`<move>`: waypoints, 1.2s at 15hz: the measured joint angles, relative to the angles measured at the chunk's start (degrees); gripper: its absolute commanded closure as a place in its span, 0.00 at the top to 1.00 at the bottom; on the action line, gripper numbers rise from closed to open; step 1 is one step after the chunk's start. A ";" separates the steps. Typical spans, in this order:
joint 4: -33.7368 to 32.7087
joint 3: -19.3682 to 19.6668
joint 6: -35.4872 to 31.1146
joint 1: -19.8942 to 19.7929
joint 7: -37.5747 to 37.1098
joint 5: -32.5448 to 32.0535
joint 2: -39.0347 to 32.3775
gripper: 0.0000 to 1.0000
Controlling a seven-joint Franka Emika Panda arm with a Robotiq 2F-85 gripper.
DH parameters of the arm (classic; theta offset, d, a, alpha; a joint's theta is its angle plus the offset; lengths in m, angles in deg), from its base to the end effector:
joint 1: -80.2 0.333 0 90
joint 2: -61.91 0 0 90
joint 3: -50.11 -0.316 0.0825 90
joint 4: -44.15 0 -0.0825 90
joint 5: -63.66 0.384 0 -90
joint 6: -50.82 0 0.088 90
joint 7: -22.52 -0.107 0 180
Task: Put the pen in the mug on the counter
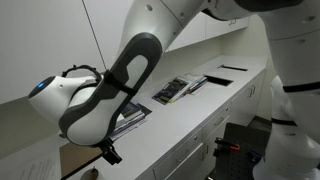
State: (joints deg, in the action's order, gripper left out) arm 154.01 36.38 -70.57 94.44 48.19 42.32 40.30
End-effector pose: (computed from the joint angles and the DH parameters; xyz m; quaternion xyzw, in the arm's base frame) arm 0.5455 0.2640 0.2902 0.8325 0.5382 -0.0754 0.1074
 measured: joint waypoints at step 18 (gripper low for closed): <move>-34.80 0.78 4.21 5.80 12.52 -5.47 -29.57 0.31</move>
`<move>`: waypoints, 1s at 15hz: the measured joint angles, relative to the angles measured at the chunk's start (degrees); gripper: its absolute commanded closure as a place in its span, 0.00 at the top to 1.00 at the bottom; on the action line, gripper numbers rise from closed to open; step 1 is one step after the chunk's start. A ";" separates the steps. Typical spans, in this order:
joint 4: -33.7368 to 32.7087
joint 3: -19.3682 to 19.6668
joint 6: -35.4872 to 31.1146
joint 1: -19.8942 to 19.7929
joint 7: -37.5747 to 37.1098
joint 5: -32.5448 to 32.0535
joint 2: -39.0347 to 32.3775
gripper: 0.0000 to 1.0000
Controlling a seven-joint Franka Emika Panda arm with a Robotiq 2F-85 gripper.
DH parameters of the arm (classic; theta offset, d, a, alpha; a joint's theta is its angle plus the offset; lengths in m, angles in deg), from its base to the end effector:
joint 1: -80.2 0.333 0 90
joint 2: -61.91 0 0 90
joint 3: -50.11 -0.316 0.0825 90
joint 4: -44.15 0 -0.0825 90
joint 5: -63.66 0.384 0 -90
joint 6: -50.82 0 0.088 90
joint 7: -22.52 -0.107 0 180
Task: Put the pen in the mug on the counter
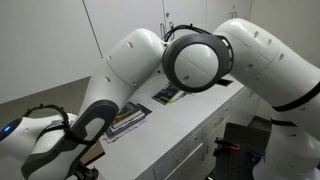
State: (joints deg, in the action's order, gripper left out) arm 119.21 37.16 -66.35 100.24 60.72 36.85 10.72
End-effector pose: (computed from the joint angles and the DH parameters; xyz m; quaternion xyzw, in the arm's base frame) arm 0.6452 0.3450 0.1984 0.7538 0.6447 -0.0695 0.1066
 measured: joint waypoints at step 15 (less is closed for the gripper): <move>-18.40 3.76 9.45 3.89 6.07 -0.03 -12.84 0.26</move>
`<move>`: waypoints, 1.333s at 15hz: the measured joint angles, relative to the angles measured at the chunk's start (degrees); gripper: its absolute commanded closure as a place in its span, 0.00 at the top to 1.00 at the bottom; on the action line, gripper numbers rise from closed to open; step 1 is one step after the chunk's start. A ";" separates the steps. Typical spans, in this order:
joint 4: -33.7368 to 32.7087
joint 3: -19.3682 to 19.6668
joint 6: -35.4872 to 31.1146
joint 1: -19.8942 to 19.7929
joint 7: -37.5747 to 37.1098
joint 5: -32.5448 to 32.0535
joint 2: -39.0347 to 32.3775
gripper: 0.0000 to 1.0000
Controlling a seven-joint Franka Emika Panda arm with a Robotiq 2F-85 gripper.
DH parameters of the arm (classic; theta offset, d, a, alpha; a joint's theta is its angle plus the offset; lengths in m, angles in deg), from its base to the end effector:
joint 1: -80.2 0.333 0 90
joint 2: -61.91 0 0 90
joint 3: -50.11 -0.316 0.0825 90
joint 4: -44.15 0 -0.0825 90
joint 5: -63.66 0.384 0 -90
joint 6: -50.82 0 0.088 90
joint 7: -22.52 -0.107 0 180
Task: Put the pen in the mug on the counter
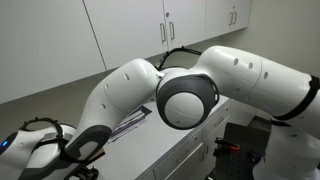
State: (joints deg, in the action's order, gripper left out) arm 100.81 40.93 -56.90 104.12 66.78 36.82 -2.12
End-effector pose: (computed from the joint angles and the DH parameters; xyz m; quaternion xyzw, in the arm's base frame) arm 0.6747 0.3485 0.1559 0.7311 0.6598 -0.1194 0.1262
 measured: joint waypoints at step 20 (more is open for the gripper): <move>-13.59 3.24 5.75 3.15 9.74 -0.10 -8.50 0.04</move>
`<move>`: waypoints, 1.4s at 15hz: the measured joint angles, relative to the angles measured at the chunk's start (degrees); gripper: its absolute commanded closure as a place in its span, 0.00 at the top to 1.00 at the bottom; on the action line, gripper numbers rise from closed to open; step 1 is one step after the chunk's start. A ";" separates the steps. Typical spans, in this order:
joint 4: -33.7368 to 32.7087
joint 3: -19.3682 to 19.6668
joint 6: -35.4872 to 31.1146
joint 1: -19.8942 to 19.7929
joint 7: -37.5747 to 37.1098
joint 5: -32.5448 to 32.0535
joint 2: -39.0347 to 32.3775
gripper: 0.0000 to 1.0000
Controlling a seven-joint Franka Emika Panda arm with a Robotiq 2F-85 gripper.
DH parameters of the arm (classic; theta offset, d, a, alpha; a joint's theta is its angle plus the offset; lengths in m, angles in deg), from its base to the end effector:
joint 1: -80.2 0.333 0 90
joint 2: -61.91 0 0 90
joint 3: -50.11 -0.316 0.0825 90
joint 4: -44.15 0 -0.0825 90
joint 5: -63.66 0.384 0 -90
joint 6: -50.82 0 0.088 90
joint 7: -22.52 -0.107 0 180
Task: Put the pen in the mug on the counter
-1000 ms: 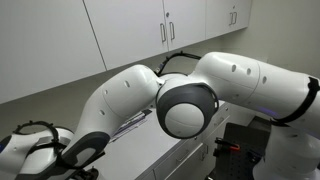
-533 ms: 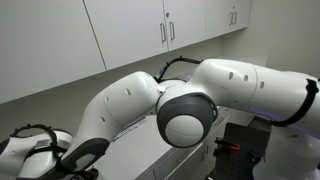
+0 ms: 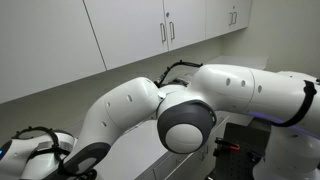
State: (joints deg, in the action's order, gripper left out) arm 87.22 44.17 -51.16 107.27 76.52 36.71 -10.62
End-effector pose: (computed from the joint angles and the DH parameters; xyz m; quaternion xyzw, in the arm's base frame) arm 0.6866 0.3553 0.1397 0.6781 0.7058 -0.1457 0.1444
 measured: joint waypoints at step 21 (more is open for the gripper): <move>-4.60 1.79 -0.70 -2.63 -0.58 -1.84 6.89 0.04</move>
State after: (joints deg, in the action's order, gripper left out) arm 82.62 45.96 -51.86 104.64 75.94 34.87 -3.73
